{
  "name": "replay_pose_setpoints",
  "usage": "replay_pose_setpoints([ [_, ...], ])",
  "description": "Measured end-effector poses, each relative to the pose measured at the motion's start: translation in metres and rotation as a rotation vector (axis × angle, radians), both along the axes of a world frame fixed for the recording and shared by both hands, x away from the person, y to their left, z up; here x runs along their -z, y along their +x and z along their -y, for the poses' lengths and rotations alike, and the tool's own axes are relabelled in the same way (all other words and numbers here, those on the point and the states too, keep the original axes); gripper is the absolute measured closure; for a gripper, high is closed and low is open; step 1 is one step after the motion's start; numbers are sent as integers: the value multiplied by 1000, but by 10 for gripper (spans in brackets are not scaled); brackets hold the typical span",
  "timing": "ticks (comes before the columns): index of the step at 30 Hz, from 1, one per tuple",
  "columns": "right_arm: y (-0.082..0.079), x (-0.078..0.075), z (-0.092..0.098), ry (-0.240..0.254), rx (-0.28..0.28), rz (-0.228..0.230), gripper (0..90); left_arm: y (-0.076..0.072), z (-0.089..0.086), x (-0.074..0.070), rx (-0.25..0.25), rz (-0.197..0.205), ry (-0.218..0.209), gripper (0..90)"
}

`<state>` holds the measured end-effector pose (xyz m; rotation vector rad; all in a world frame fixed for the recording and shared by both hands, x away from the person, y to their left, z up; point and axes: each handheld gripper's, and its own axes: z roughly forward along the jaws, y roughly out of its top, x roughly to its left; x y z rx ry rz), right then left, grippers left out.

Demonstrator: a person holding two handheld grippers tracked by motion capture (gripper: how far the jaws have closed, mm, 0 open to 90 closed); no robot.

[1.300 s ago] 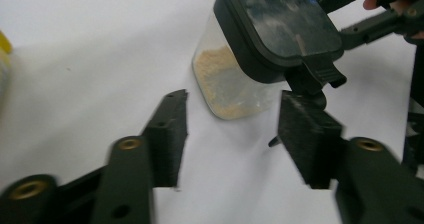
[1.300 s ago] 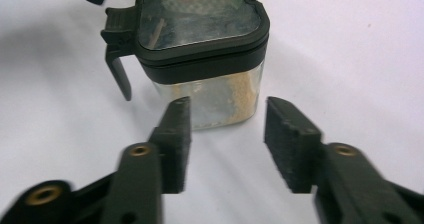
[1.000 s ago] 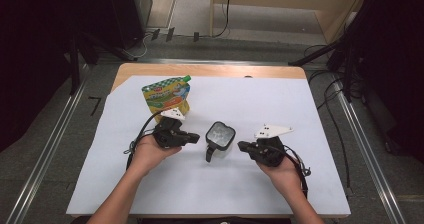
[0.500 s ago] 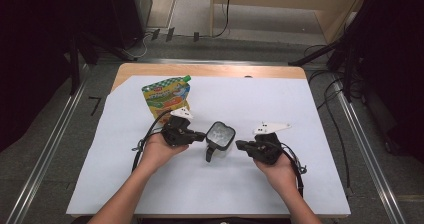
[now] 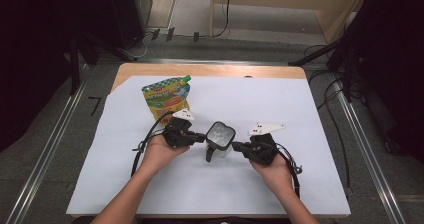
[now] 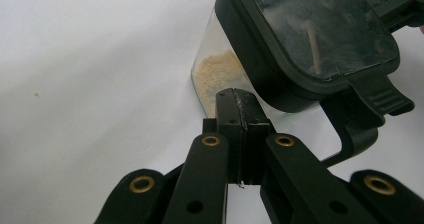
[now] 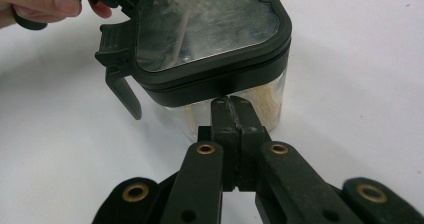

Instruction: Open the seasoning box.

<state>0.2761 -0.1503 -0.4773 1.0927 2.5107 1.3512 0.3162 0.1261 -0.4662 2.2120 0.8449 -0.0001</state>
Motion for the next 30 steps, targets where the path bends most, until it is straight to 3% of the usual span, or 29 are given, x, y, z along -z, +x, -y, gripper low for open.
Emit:
replay_pose_setpoints([
  [10, 1, -1, 1, -8, 0, 2, 900, -3, 2, 0, -11, -6, -10, 900],
  [30, 13, 1, 16, -15, 93, -19, 900, -14, 19, 2, 70, -12, -23, 900],
])
